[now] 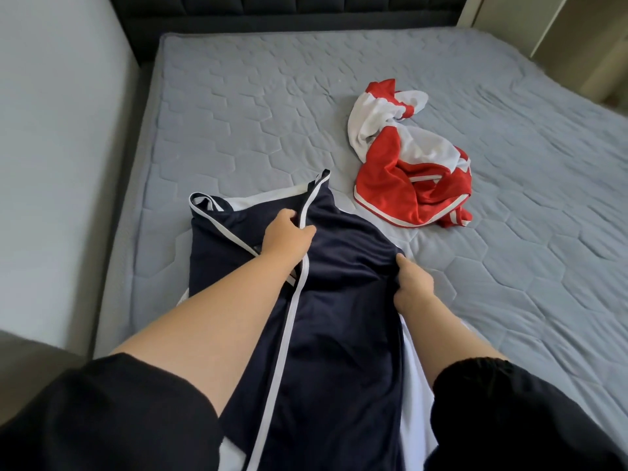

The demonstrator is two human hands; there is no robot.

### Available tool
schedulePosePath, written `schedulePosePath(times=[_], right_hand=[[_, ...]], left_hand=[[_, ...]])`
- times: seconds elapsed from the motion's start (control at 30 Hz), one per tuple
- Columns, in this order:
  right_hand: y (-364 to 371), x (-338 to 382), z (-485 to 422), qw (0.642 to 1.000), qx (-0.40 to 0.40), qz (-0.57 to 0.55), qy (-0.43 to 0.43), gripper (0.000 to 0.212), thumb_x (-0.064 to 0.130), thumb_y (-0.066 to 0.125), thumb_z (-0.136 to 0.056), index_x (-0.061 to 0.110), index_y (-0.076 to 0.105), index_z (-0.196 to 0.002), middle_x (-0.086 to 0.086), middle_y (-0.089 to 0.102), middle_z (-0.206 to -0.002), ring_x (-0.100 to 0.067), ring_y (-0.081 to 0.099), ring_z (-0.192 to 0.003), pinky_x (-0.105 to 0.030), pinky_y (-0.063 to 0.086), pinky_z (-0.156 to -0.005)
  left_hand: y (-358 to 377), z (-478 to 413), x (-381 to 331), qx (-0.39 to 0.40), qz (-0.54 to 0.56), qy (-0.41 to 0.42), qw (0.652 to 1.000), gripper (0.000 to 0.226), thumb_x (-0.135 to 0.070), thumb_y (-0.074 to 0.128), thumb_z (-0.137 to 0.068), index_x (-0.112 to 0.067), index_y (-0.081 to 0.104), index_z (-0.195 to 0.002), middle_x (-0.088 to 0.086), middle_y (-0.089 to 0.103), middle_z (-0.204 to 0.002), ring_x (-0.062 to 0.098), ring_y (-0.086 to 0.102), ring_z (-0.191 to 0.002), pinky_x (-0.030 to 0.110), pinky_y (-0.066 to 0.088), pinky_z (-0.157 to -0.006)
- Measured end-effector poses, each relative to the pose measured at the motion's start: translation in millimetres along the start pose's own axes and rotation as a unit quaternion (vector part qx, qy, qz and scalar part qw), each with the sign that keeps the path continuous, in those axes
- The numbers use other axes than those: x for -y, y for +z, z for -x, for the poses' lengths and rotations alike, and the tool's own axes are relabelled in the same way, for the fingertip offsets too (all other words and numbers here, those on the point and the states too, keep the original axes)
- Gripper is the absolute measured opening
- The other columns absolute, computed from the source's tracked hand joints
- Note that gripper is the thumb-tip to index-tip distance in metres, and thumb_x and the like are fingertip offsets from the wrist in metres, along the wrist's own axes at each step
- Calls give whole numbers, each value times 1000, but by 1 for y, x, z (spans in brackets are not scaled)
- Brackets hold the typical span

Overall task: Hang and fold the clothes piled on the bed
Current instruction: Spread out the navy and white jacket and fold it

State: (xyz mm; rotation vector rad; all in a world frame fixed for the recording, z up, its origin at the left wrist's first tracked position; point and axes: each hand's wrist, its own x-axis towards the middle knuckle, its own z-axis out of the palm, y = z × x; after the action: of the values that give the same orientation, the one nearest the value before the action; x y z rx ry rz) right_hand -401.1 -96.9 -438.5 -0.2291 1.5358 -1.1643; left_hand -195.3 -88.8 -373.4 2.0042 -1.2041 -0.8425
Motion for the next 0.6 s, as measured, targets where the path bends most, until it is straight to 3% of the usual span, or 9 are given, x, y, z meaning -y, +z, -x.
schedulePosePath(times=[0.03, 0.1, 0.2, 0.27, 0.37, 0.47, 0.53, 0.6], right_hand=[[-1, -1, 4, 1000, 10, 12, -15, 18, 17, 69, -86, 3, 67, -96, -3, 64, -82, -18, 61, -75, -34, 53, -80], [-3, -2, 15, 999, 31, 25, -35, 36, 15, 69, -86, 4, 62, -119, -5, 66, -99, -19, 63, -83, -33, 52, -82], [-17, -5, 35, 995, 51, 49, -67, 31, 7, 66, -86, 6, 62, -117, -2, 67, -87, -15, 64, -74, -30, 54, -71], [-30, -10, 55, 978, 65, 153, -128, 27, 5, 62, -85, 8, 65, -112, 1, 68, -85, -18, 66, -81, -30, 54, -76], [-55, -24, 92, 880, 90, 369, -284, 41, 10, 60, -81, 20, 54, -120, 6, 61, -112, -19, 56, -113, -25, 46, -88], [-77, -41, 120, 742, 91, 528, -403, 68, 19, 59, -88, 20, 27, -148, -5, 21, -156, -23, 19, -144, -39, 23, -116], [-88, -51, 133, 655, 110, 628, -405, 58, 31, 51, -95, 22, 29, -149, -5, 11, -160, -23, 6, -147, -44, 12, -117], [-96, -61, 143, 597, 146, 707, -350, 57, 43, 40, -98, 24, 25, -150, -2, 7, -161, -22, 0, -148, -47, 5, -116]], left_hand=[[-1, 9, -1, -2, 32, -9, 999, 48, -27, 61, -85, -18, 46, -131, -2, 60, -103, 14, 50, -87, 24, 34, -73], [-1, 26, 2, -6, 66, -12, 998, 61, -25, 59, -84, -19, 35, -140, 1, 62, -107, 11, 53, -84, 20, 35, -66], [-2, 61, 8, 1, 89, -26, 996, 51, -23, 60, -83, -20, 41, -130, -7, 56, -91, 4, 48, -69, 13, 28, -51], [-4, 83, 22, 5, 68, -35, 997, 33, -24, 60, -83, -20, 43, -111, -8, 54, -83, 4, 48, -65, 16, 29, -48], [-10, 113, 42, 28, 19, -49, 998, 34, -26, 60, -84, -18, 47, -115, -5, 60, -80, 4, 51, -65, 21, 31, -49], [-15, 137, 51, 52, -19, -57, 997, 47, -25, 60, -86, -14, 44, -129, 0, 64, -94, 12, 54, -73, 24, 35, -54], [-18, 152, 51, 98, -24, -86, 991, 47, -25, 62, -86, -8, 48, -127, 6, 62, -111, 18, 55, -83, 27, 43, -63], [-21, 166, 55, 159, -1, -128, 979, 51, -23, 66, -85, -1, 52, -128, 10, 60, -119, 23, 58, -97, 31, 49, -81]])
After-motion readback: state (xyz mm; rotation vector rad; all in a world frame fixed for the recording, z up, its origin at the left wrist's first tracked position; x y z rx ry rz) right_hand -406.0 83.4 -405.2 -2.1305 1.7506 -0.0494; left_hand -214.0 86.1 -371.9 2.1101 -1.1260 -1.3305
